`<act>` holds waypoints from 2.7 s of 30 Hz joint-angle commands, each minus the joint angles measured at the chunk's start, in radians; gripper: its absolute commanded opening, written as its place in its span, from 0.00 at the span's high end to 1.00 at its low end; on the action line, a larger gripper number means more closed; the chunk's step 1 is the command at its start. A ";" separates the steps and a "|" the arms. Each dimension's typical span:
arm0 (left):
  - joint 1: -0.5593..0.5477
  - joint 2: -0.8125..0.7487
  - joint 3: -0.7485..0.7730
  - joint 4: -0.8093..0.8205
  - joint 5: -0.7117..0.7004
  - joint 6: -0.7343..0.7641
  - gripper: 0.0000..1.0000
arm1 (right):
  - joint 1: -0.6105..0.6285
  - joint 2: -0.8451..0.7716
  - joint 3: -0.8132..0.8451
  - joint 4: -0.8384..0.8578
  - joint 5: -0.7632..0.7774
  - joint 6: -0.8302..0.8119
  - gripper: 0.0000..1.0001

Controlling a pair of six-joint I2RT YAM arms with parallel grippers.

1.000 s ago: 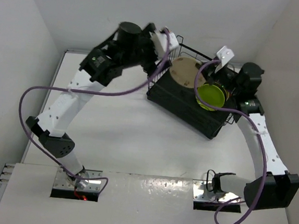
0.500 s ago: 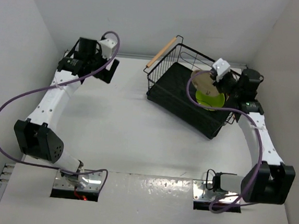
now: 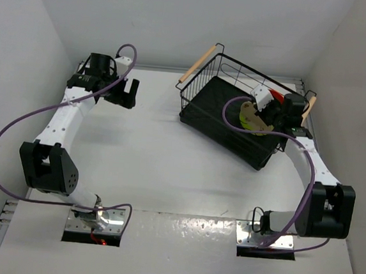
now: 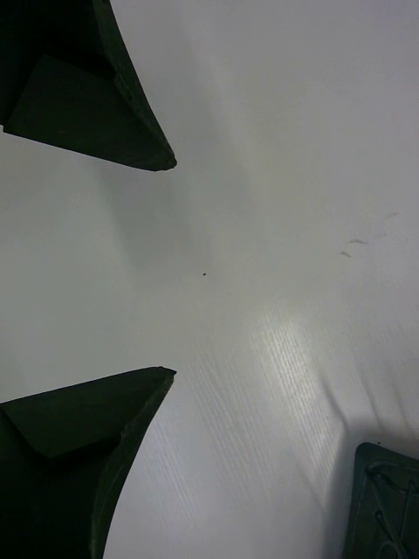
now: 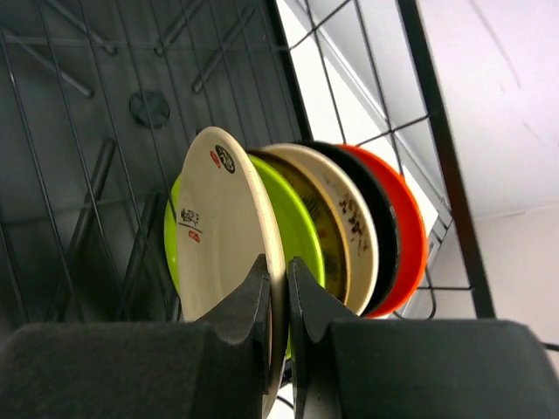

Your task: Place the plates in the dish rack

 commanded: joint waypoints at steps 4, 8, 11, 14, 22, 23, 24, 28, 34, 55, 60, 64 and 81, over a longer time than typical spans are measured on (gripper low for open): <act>0.024 0.028 0.014 0.029 0.049 -0.028 0.00 | 0.005 -0.013 -0.050 0.081 0.000 -0.016 1.00; 0.034 0.028 0.023 0.029 0.049 -0.028 0.00 | 0.005 0.013 -0.076 0.081 -0.018 0.004 1.00; 0.034 0.028 0.032 0.029 0.049 -0.028 0.00 | 0.005 0.027 -0.091 0.103 -0.014 0.015 1.00; 0.034 0.028 0.032 0.029 0.049 -0.028 0.00 | 0.005 0.032 -0.078 0.111 0.005 0.074 0.79; 0.034 0.019 0.054 0.020 0.058 -0.028 0.00 | 0.005 -0.031 0.027 0.083 0.005 0.171 0.25; 0.034 0.007 0.054 0.020 0.058 -0.028 0.00 | 0.003 -0.071 0.025 0.107 0.037 0.186 0.23; 0.034 0.007 0.054 0.020 0.058 -0.028 0.00 | 0.003 -0.082 0.025 0.127 0.037 0.202 0.21; 0.034 -0.029 0.054 0.001 0.047 0.001 0.00 | 0.000 -0.197 0.034 0.151 0.078 0.323 0.12; 0.025 -0.149 0.054 -0.034 0.015 0.086 0.00 | -0.012 -0.435 -0.062 0.105 0.040 0.499 0.00; -0.065 -0.838 -0.636 0.234 -0.215 0.210 0.00 | -0.015 -1.079 -0.571 -0.319 0.061 0.797 0.00; -0.065 -0.923 -0.734 0.262 -0.213 0.157 0.00 | -0.017 -1.139 -0.558 -0.417 0.231 0.974 0.00; -0.065 -0.981 -0.816 0.271 -0.236 0.133 0.00 | -0.015 -1.188 -0.513 -0.515 0.336 1.082 0.00; -0.065 -1.012 -0.873 0.307 -0.234 0.147 0.00 | -0.017 -1.266 -0.389 -0.764 0.577 1.325 0.00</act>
